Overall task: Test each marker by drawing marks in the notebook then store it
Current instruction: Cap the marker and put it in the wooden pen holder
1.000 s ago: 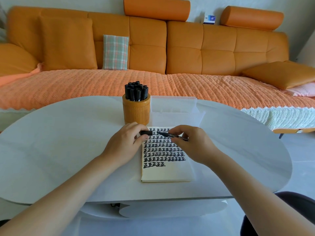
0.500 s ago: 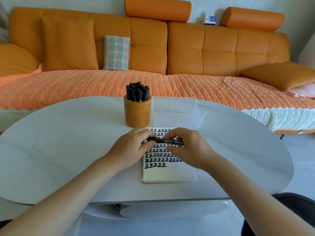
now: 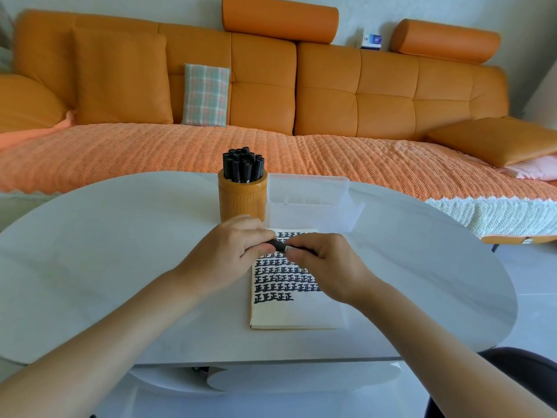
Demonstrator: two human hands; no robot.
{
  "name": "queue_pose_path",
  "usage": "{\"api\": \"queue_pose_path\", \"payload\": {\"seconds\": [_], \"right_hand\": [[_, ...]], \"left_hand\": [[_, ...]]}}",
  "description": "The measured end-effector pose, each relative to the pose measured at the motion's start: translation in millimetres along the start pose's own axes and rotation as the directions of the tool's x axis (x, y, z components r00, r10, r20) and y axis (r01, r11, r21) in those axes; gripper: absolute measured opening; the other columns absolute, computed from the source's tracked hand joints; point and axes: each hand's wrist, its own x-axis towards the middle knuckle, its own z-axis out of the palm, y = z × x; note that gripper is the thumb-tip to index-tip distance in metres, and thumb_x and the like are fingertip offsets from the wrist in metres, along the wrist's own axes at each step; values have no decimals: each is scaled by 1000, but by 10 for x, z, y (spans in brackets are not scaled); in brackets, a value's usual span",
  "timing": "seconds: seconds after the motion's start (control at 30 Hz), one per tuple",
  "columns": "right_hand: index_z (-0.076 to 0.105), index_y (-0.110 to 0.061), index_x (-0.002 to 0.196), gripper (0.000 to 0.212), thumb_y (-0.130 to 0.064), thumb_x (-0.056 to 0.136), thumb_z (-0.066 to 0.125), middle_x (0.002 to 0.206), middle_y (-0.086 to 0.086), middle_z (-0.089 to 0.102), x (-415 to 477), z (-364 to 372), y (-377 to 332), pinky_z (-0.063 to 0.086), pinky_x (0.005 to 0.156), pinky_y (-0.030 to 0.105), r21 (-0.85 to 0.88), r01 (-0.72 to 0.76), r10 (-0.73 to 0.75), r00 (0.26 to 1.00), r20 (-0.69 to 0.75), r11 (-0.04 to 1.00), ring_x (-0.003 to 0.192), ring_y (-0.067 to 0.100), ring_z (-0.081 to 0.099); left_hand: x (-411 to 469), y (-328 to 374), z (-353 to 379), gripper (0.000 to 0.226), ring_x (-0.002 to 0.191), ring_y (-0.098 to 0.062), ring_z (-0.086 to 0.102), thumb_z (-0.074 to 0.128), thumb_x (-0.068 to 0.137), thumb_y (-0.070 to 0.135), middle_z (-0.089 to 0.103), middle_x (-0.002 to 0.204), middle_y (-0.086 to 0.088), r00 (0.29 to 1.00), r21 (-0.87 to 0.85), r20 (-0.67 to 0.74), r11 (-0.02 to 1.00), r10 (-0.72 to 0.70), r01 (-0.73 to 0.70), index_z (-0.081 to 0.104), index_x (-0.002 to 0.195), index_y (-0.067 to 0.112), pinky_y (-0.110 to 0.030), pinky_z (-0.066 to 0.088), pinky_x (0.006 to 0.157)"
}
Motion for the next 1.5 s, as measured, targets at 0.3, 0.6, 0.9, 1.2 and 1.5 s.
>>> {"api": "queue_pose_path", "payload": {"seconds": [0.3, 0.6, 0.9, 1.2, 1.5], "right_hand": [[73, -33, 100, 14, -30, 97, 59, 92, -5, 56, 252, -7, -95, 41, 66, 19, 147, -133, 137, 990, -17, 980, 67, 1, 49], [66, -20, 100, 7, -22, 97, 59, 88, -1, 68, 966, -187, -272, 51, 65, 30, 175, -109, 163, 927, -337, 979, 70, 13, 62], [64, -13, 108, 13, -12, 95, 60, 97, 5, 70, 1592, -258, -261, 62, 70, 37, 280, -22, 163, 857, -489, 960, 82, 13, 73], [57, -27, 111, 30, -18, 87, 72, 84, -4, 72, 1701, -5, -83, 50, 65, 19, 132, -61, 107, 920, -376, 989, 77, 5, 68], [51, -28, 142, 50, -13, 94, 60, 123, -9, 58, 1735, 29, -32, 50, 92, 22, -165, 95, -137, 956, -260, 982, 103, 1, 57]], "left_hand": [[135, -109, -140, 13, 86, -3, 50, 65, 91, 21, 59, 89, 9, 997, -74, -59, 996, -49, 44, 70, 102, 16, -13, 39, 71], [363, -633, -268, 35, 103, -11, 52, 63, 90, 23, 57, 112, 6, 846, -157, -399, 935, -355, 318, 56, 124, 18, -22, 44, 86], [728, -963, -287, 101, 143, -17, 19, 77, 74, 48, 22, 156, 3, 822, -297, -93, 803, -562, 516, 15, 151, 29, -42, 25, 114], [880, -1080, -182, 79, 135, -17, 39, 75, 81, 36, 37, 150, 6, 826, -466, -12, 734, -563, 494, 30, 146, 35, -25, 33, 100], [858, -1103, -158, 81, 132, -13, 41, 75, 82, 37, 40, 147, 8, 827, -474, -57, 744, -559, 470, 28, 148, 33, -29, 37, 105]]}}
